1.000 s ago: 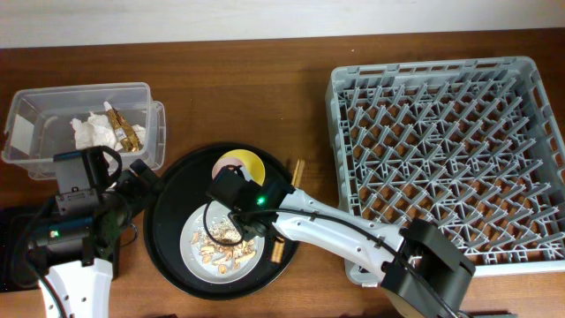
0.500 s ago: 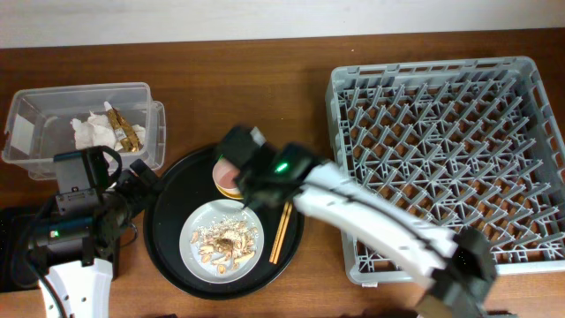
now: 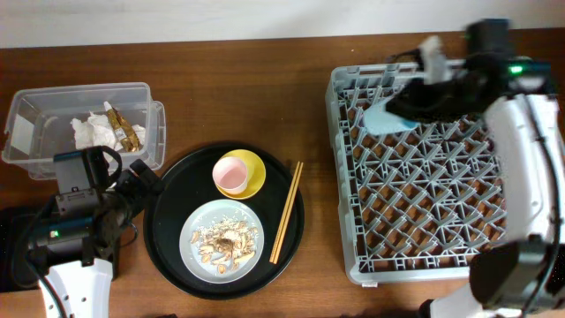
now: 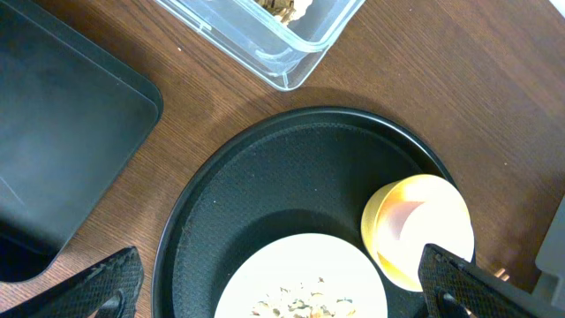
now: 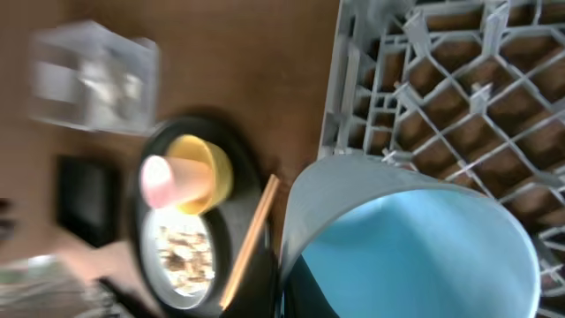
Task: Sort waste into correct bins and load items into the dishwasher rack
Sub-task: 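Carry the blue cup to the rack and set it upside down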
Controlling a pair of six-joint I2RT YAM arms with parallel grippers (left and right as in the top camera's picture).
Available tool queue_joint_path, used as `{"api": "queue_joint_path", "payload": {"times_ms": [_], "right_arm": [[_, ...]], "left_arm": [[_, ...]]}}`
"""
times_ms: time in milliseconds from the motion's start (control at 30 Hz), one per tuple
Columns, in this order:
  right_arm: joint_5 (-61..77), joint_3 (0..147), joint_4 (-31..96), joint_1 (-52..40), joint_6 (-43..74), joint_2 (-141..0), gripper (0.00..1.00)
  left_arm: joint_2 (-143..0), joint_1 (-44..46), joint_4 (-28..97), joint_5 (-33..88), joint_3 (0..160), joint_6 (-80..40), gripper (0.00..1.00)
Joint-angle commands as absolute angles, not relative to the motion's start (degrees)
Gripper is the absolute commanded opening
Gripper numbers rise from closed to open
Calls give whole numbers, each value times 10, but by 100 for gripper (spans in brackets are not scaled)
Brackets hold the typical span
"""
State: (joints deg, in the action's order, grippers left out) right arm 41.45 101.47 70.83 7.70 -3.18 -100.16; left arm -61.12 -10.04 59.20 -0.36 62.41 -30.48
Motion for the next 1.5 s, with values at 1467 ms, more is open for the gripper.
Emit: {"api": "queue_joint_path", "payload": {"times_ms": [1467], "right_arm": [[512, 1022, 680, 217, 50, -1224, 15]], "left_arm": [[-610, -102, 592, 1, 624, -302, 99]]}}
